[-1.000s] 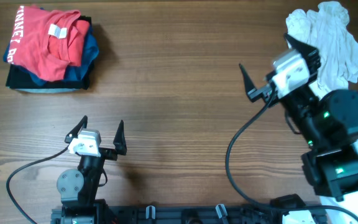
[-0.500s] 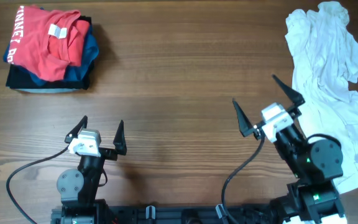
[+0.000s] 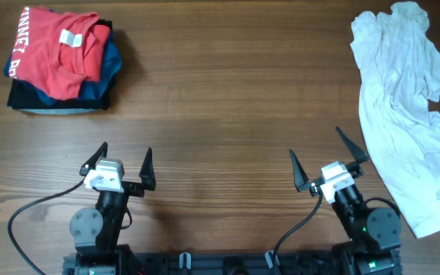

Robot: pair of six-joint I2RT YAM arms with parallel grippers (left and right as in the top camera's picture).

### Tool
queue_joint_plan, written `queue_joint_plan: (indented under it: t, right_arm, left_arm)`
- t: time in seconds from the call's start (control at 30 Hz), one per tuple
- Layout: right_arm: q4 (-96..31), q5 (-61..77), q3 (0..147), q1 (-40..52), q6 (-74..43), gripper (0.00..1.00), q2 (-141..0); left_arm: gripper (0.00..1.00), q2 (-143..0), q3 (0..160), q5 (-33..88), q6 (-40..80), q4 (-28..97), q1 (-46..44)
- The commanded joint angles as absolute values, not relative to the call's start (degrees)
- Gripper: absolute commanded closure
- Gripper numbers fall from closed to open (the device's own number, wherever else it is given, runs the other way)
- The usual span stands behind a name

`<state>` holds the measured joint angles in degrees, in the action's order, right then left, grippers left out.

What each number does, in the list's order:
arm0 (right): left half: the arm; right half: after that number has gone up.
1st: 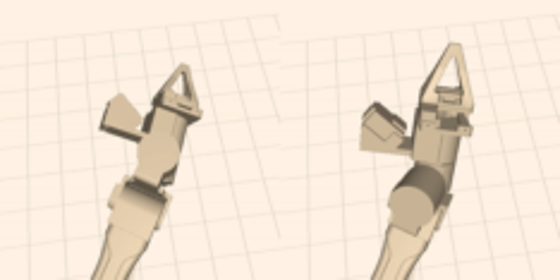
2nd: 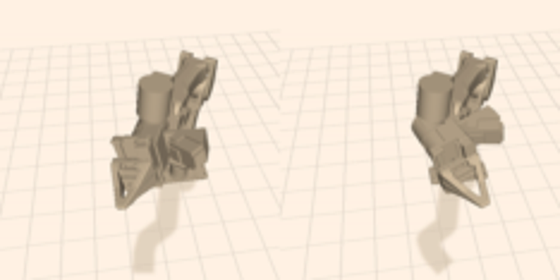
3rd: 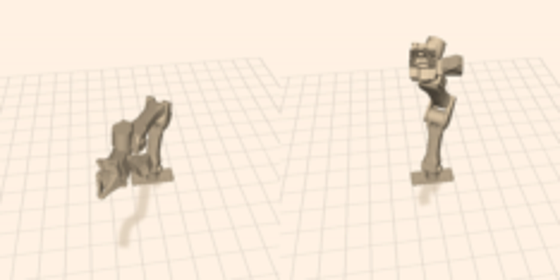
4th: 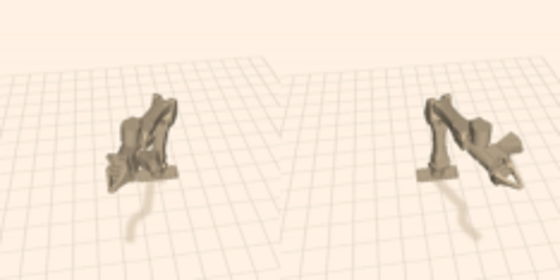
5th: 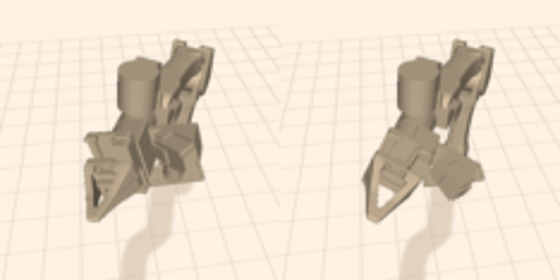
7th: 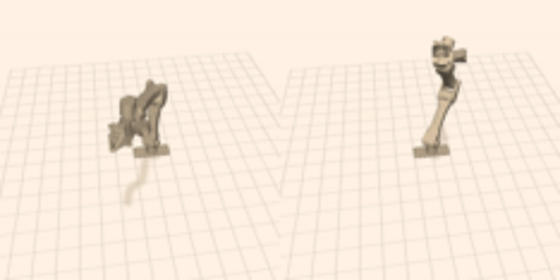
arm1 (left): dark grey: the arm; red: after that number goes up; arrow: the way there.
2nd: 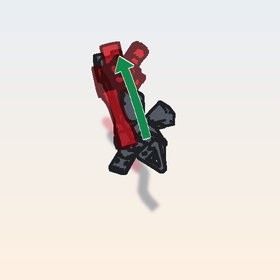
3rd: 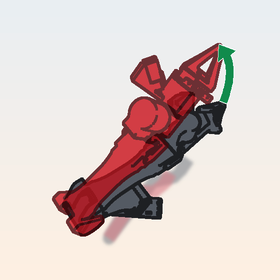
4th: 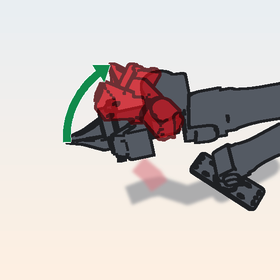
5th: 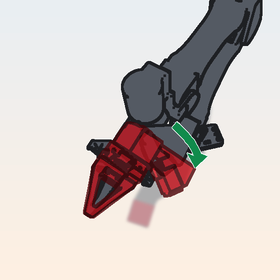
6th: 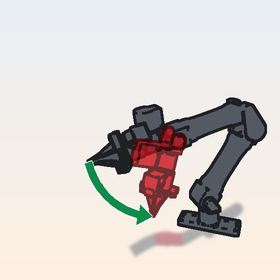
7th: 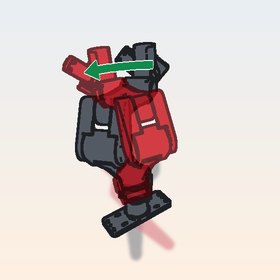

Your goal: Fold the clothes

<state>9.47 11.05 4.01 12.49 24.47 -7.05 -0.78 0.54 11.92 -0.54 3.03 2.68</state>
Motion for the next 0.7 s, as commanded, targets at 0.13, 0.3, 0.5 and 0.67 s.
queue_joint_plan:
  t: [0.13, 0.3, 0.5, 0.67]
  right_arm:
    - [4.6, 10.3, 0.3, 10.2, 21.0, 0.00, -0.2]
    - [0.8, 10.5, 0.3, 9.7, 20.4, 0.00, -0.2]
    - [0.8, 10.5, 0.3, 9.7, 21.0, 0.00, -0.3]
    - [0.8, 10.5, 0.3, 9.7, 21.0, 0.00, -0.3]
  left_arm:
    - [0.00, -0.3, 0.3, 12.6, -0.8, 3.3, 2.3]
    - [0.00, -0.3, 0.3, 12.6, -0.8, 3.3, 2.3]
    - [0.00, -0.3, 0.3, 12.6, -0.8, 3.3, 2.3]
    - [0.00, -0.3, 0.3, 12.6, -0.8, 3.3, 2.3]
